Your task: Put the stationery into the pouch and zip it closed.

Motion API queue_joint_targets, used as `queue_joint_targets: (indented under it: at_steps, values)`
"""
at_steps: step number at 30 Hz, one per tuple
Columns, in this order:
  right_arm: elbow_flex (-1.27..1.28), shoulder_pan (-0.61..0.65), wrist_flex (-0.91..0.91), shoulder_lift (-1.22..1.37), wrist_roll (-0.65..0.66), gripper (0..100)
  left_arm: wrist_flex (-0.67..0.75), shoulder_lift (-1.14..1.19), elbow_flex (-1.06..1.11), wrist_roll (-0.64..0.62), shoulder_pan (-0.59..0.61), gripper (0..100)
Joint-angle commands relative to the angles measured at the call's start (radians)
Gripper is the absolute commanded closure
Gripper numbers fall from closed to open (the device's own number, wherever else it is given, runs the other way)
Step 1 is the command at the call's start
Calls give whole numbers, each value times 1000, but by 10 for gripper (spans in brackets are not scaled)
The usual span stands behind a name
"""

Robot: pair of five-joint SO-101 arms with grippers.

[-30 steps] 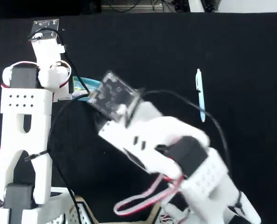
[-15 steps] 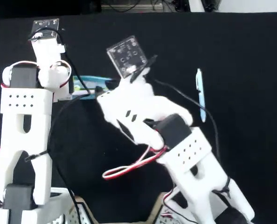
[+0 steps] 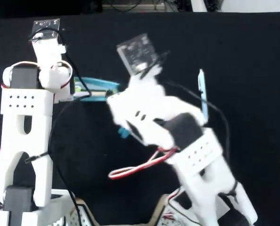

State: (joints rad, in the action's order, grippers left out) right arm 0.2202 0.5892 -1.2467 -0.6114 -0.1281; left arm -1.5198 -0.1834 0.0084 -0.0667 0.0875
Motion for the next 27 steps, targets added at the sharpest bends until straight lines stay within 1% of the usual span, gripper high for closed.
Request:
queue_joint_targets:
  at_steps: [1, 4, 7, 11, 15, 17, 18, 22, 27]
  values:
    - [-228, -77, -149, -2, 20, 901, 5, 21, 36, -6, 24, 970]
    - [-406, -150, -270, 2, 97, 902, 5, 21, 36, -6, 24, 970]
    - [-501, -281, -345, 28, 123, 902, 5, 21, 36, -6, 25, 970]
    - [-504, -471, -393, 145, 126, 900, 5, 21, 36, -6, 25, 970]
    - [-470, -611, -370, 329, 127, 899, 5, 21, 36, -8, 22, 970]
    - [-466, -654, -338, 443, 137, 898, 5, 21, 36, -8, 22, 970]
    - [-470, -669, -324, 501, 166, 893, 3, 21, 36, -9, 24, 970]
    - [-524, -697, -269, 723, 242, 832, 14, 14, 59, -9, 27, 970]
    - [-699, -740, -183, 987, 245, 825, 46, 12, 96, -8, 25, 970]
